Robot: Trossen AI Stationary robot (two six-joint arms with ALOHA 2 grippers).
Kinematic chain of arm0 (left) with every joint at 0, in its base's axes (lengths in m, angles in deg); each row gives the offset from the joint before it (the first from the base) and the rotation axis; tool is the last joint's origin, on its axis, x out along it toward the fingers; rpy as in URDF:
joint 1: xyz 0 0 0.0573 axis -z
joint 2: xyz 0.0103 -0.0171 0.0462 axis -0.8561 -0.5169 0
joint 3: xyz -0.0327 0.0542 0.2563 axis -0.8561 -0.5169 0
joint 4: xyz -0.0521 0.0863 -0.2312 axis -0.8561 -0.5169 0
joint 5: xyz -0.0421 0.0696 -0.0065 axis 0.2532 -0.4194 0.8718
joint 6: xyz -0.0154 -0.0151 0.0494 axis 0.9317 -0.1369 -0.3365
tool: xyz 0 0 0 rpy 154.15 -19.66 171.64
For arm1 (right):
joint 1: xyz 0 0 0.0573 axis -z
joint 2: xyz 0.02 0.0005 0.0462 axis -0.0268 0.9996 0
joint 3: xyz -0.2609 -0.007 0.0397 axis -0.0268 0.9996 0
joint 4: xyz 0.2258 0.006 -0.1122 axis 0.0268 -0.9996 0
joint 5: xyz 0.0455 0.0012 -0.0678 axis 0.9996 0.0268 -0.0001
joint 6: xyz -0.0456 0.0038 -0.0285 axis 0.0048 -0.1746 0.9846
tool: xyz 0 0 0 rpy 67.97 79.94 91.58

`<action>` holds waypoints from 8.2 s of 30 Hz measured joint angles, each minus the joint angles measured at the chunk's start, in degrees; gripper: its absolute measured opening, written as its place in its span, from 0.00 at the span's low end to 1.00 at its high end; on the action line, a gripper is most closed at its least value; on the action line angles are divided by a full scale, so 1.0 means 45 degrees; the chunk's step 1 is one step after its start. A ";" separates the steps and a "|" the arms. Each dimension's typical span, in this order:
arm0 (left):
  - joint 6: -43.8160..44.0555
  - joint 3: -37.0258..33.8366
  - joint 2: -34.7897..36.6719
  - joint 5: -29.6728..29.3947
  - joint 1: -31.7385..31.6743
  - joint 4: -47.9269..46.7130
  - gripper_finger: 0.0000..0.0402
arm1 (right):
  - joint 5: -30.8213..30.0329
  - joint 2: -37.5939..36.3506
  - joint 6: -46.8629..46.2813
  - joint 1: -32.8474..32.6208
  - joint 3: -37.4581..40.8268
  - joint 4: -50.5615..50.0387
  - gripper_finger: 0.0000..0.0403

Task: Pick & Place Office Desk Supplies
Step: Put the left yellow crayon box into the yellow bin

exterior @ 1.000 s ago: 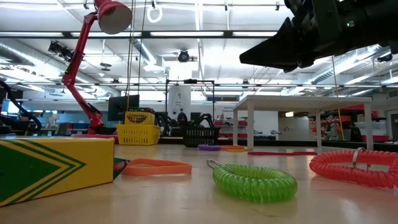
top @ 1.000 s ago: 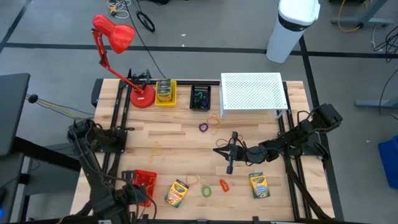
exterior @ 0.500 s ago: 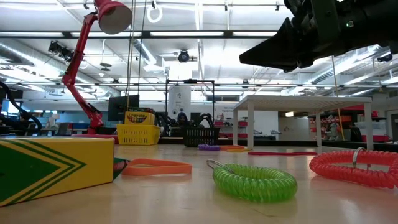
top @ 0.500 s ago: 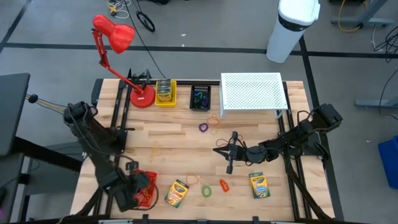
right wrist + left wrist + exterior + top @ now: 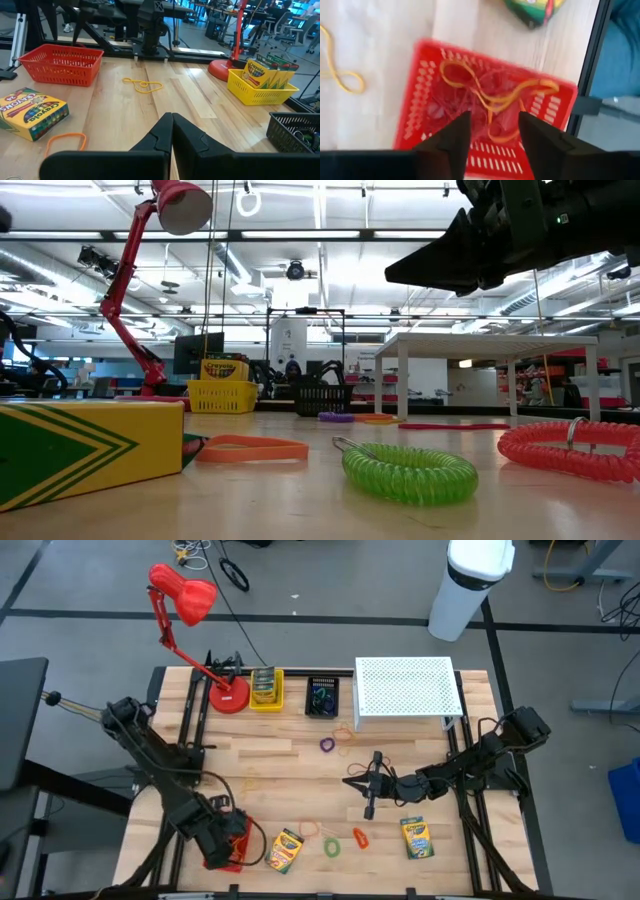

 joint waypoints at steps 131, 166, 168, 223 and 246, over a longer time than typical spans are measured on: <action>-1.3107 0.1616 -0.4553 0.4352 -0.6381 0.5415 0.01 | -0.0097 0.0000 -0.1301 -0.0831 -0.1156 -0.4779 0.04; -1.2854 0.1625 -0.4814 0.3550 -0.7612 0.5217 0.32 | 0.0005 -0.0005 -0.1073 -0.0826 -0.1151 -0.4660 0.04; -1.2848 0.1630 -0.4817 0.3806 -0.7773 0.5247 0.32 | 0.0005 -0.0005 -0.1073 -0.0826 -0.1151 -0.4657 0.04; -1.4411 0.1625 -0.2120 -0.0113 -0.8211 0.0853 0.01 | 0.0000 -0.0005 -0.1024 -0.0829 -0.1141 -0.4653 0.04; -1.4113 0.2805 -0.2023 -0.3068 -0.7830 -0.0477 0.01 | 0.0000 -0.0005 -0.1019 -0.0831 -0.1141 -0.4677 0.04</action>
